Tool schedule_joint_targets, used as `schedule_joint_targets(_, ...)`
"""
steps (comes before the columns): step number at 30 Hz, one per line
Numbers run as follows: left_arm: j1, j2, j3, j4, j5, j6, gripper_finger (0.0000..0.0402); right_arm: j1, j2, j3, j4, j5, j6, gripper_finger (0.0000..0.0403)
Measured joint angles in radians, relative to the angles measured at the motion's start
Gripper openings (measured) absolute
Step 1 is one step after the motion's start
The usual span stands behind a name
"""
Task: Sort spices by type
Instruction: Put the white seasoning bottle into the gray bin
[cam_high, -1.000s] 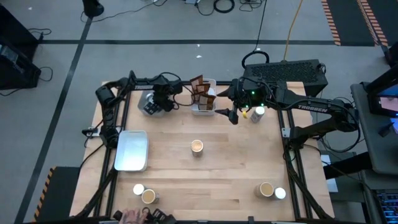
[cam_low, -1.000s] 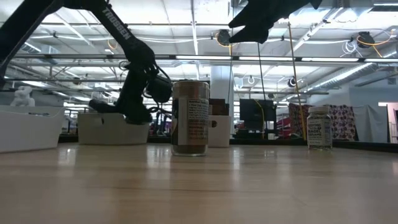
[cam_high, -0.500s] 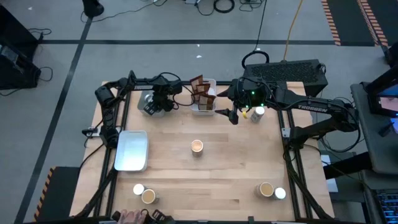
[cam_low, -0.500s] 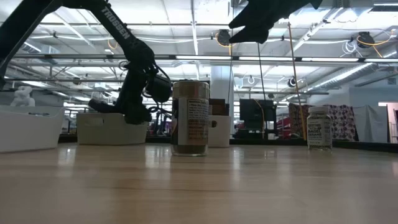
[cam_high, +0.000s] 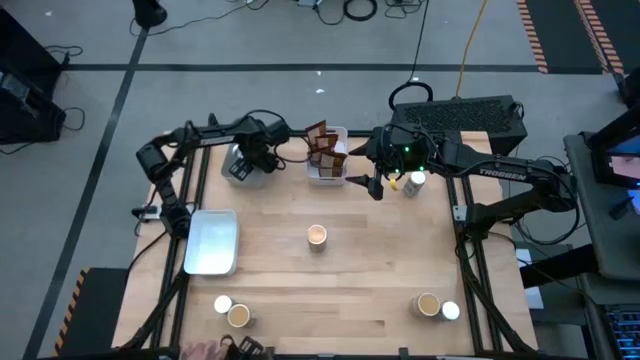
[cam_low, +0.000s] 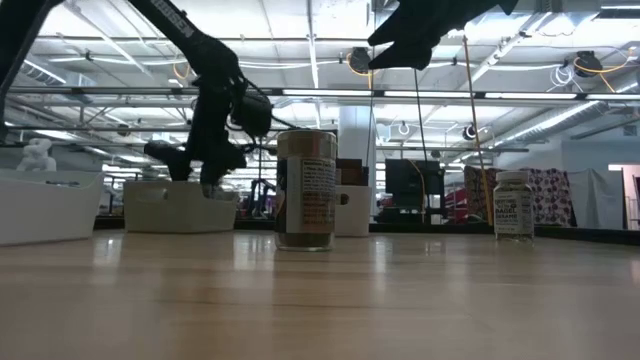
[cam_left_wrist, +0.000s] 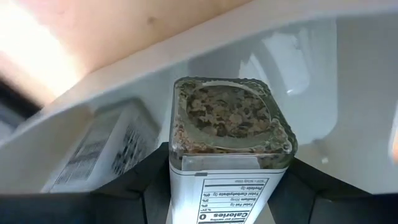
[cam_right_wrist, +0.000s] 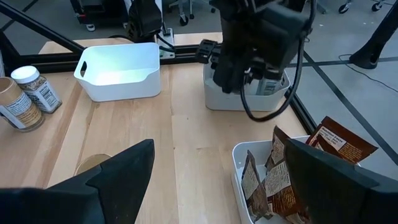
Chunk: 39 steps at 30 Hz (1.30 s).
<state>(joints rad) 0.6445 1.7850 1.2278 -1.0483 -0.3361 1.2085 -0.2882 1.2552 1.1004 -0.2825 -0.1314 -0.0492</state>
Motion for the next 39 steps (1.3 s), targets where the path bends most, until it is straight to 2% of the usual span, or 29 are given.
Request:
schedule_joint_targets(5, -0.016, -0.084, 0.001, -0.001, -0.105, -0.002, 0.0208, 0.0, 0.0, 0.0, 0.001, 0.0, 0.0, 0.0341)
schedule_joint_targets(9, -0.033, -0.17, 0.001, 0.007, -0.113, -0.004, 0.0208, 0.0, 0.0, 0.0, 0.016, 0.0, -0.013, 0.0341)
schedule_joint_targets(13, -0.059, -0.27, 0.001, 0.051, -0.082, -0.079, 0.0208, 0.0, 0.0, 0.0, 0.041, 0.0, -0.019, 0.0341)
schedule_joint_targets(18, -0.107, -0.402, 0.002, 0.133, 0.002, -0.271, 0.0208, 0.0, 0.0, 0.0, 0.073, -0.001, -0.022, 0.0341)
schedule_joint_targets(23, -0.154, -0.532, 0.002, 0.318, 0.154, -0.541, 0.0208, 0.0, 0.0, 0.0, 0.119, -0.005, -0.032, 0.0341)
schedule_joint_targets(29, -0.169, -0.638, 0.003, 0.739, 0.427, -0.929, 0.0208, 0.0, 0.0, 0.0, 0.234, -0.032, -0.074, 0.0341)
schedule_joint_targets(34, -0.168, -0.66, 0.005, 1.064, 0.625, -1.148, 0.0208, 0.0, 0.0, 0.0, 0.384, -0.059, -0.071, 0.0341)
schedule_joint_targets(39, -0.186, -0.623, 0.005, 1.275, 0.759, -1.322, 0.0208, 0.0, 0.008, 0.0, 0.573, -0.095, -0.01, 0.0341)
